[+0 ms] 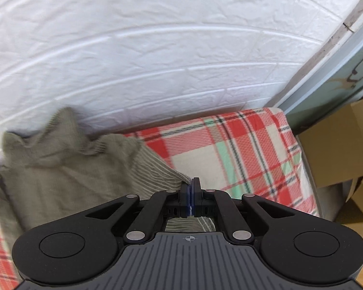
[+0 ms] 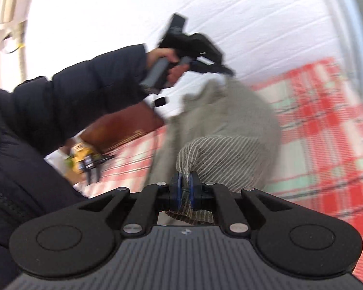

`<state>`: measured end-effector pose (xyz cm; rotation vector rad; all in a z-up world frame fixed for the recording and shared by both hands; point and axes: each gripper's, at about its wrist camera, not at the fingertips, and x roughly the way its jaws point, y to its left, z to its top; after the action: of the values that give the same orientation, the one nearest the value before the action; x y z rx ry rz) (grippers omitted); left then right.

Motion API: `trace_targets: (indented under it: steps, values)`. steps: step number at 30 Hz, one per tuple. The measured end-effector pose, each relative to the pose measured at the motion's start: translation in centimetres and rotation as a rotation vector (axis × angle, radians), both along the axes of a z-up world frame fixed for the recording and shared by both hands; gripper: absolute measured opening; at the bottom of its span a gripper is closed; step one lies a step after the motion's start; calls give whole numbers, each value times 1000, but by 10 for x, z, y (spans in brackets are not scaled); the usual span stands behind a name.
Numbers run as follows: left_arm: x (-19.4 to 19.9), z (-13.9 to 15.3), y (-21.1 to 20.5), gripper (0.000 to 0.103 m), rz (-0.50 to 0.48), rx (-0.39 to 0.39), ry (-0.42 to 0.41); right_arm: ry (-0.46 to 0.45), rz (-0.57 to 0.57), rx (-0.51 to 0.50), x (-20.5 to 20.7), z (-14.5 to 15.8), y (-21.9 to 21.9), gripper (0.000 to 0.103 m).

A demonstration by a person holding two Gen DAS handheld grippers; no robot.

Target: Fold clothes

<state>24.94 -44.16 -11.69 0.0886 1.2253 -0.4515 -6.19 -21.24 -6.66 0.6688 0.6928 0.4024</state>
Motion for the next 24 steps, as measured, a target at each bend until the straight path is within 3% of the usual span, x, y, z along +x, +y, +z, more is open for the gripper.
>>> trace_targets:
  steps: [10,17,24]
  values:
    - [4,-10,98,0,6,64,-13,-55,207,92,55,-8,64,8]
    - [5,-35,144,0,-30,142,-22,-3,316,112,109,-39,136,8]
    - [8,-65,170,0,-57,190,-7,60,383,58,147,-71,198,8]
